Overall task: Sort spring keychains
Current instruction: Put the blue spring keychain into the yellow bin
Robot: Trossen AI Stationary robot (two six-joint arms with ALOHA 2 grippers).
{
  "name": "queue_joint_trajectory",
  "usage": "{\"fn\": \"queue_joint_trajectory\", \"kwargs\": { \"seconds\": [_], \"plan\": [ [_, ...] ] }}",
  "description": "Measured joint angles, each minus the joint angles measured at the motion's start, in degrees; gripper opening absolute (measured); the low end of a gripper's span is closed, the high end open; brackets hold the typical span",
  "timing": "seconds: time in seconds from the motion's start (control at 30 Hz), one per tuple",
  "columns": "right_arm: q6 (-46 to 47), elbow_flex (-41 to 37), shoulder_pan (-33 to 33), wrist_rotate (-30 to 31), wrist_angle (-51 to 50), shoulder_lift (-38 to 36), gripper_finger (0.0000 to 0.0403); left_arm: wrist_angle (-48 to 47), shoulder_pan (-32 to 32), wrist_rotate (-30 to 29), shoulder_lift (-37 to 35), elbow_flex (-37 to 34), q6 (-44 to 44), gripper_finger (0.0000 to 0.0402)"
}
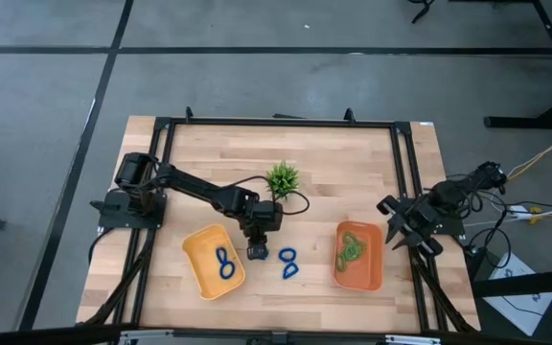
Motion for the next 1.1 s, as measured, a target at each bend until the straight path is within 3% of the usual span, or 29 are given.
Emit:
{"fn": "queue_joint_trajectory", "kwargs": {
  "seconds": [0.23,0.47,0.67,1.1],
  "plan": [
    [-1.25,0.0,-3.61,-1.61,-1.65,0.03,0.0097,-0.04,0.0,0.56,0.0,-0.02,0.05,0.0056],
    [-3.97,-3.67,-7.95,-7.51,4.57,-0.04,0.0097,-0.04,-0.62,0.97,0.11,-0.04,0.66,0.0081],
    [-3.97,-3.89,-12.77,-13.82,4.29,-0.04,0.0097,-0.02,-1.09,-0.15,0.13,-0.09,1.05,0.0106],
    [-1.48,-3.85,-22.0,-10.46,-4.25,-0.04,0.0097,0.0,-1.32,-0.8,0.16,-0.09,-0.09,0.0127]
  ]
}}
